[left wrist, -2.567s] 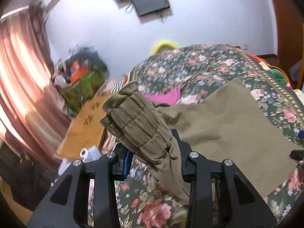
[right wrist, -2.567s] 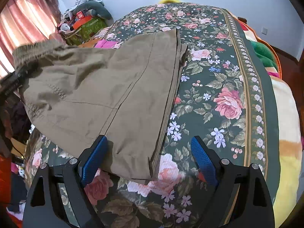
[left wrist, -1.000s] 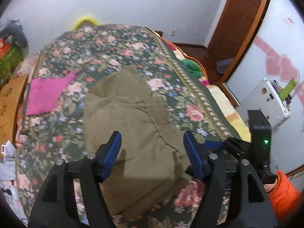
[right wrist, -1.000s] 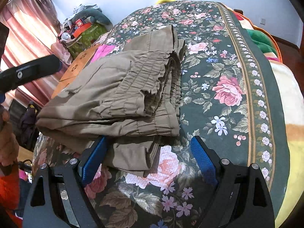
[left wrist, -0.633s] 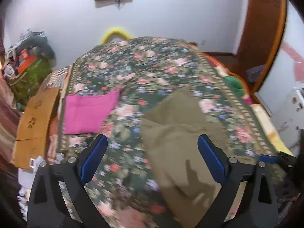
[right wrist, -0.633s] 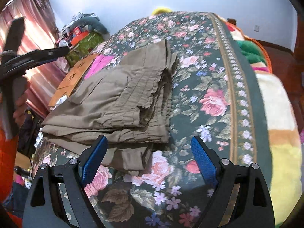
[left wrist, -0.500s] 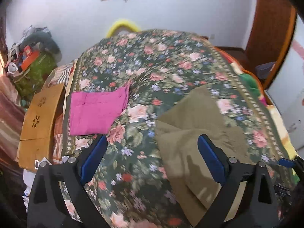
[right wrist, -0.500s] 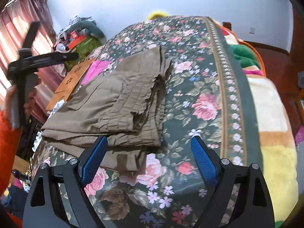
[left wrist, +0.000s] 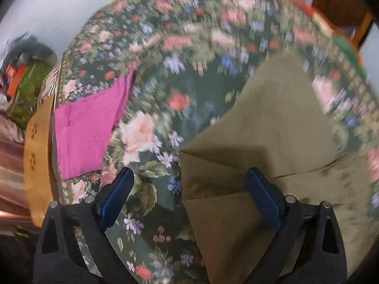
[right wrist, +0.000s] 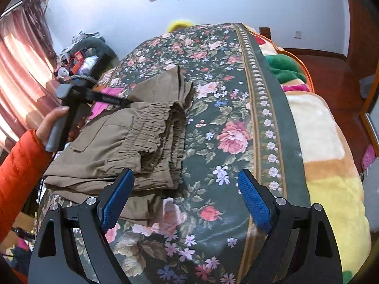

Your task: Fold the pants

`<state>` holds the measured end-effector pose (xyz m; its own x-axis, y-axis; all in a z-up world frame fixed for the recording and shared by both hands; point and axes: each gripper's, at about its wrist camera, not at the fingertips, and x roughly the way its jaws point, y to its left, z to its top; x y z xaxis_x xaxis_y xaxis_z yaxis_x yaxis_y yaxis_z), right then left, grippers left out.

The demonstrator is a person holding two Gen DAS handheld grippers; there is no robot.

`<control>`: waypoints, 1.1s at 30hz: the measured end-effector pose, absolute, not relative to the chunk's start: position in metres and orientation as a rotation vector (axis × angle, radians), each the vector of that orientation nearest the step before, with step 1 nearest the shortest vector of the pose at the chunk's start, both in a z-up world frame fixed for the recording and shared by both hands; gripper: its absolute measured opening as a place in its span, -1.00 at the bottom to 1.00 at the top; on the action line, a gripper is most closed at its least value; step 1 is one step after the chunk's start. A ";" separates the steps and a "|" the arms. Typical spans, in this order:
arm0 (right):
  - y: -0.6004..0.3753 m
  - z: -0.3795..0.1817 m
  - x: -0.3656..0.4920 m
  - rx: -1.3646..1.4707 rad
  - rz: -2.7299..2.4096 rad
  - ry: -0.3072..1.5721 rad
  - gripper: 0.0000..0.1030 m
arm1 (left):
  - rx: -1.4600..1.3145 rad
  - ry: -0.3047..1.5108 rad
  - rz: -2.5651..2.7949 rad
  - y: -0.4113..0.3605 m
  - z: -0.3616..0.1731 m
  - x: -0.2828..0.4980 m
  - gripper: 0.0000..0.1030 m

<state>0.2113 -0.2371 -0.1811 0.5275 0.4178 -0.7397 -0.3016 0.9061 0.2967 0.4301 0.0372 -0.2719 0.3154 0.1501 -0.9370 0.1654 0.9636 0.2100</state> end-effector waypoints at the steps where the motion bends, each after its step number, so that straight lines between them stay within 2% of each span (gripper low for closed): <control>1: -0.237 -0.181 0.212 0.133 0.428 0.920 0.69 | 0.309 1.273 -0.016 0.036 -0.279 0.430 0.95; 10: -0.235 -0.172 0.211 0.125 0.436 0.888 0.69 | 0.361 1.222 -0.015 0.047 -0.274 0.374 0.98; 22: -0.208 -0.158 0.192 0.057 0.521 0.829 0.69 | 0.197 1.200 0.026 0.090 -0.242 0.271 0.98; 31: -0.208 -0.179 0.193 0.100 0.532 0.897 0.68 | 0.048 1.147 0.012 0.099 -0.230 0.218 0.98; 32: -0.208 -0.182 0.192 0.099 0.530 0.905 0.64 | 0.033 1.144 0.013 0.101 -0.230 0.215 0.97; 33: -0.208 -0.185 0.193 0.099 0.529 0.915 0.50 | 0.021 1.139 0.017 0.105 -0.229 0.213 0.97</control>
<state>0.1931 -0.2081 -0.1850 0.4919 0.4763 -0.7288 -0.3936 0.8683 0.3018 0.2128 0.1046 -0.2289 0.4182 0.0244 -0.9080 -0.0029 0.9997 0.0255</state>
